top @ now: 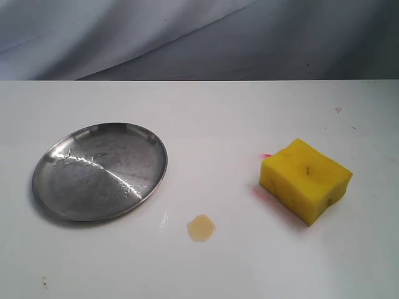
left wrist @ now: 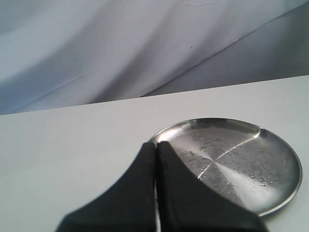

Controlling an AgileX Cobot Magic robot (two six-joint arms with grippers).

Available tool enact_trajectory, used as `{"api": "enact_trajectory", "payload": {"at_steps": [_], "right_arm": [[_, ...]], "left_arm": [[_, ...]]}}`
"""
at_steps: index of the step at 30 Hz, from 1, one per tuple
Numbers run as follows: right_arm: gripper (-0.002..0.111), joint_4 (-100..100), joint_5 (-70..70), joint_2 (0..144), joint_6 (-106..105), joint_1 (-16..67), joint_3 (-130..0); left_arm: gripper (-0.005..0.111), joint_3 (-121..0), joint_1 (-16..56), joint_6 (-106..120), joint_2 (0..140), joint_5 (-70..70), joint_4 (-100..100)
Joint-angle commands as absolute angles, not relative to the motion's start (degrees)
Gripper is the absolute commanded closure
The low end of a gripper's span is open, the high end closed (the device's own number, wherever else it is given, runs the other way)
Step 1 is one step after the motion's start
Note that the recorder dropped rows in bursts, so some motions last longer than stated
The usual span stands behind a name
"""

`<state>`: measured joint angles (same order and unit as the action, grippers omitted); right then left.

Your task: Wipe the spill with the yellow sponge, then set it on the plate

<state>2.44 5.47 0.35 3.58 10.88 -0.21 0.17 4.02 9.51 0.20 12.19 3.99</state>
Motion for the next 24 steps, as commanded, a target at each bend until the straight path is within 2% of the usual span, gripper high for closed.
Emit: {"api": "enact_trajectory", "payload": {"at_steps": [1, 13, 19, 24], "right_arm": [[0.108, 2.64, 5.41, 0.00, 3.34, 10.79, 0.00], [0.108, 2.64, 4.06, 0.00, 3.35, 10.79, 0.00], [0.108, 4.96, -4.33, 0.00, 3.43, 10.79, 0.00], [0.108, 18.35, -12.50, 0.00, 6.38, 10.79, 0.00]], "left_arm": [[0.107, 0.00, 3.97, 9.07, 0.00, 11.82, 3.94], [0.107, 0.00, 3.97, 9.07, 0.00, 11.82, 3.94], [0.107, 0.00, 3.97, 9.07, 0.00, 11.82, 3.94], [0.107, 0.00, 3.97, 9.07, 0.00, 11.82, 3.94]]}}
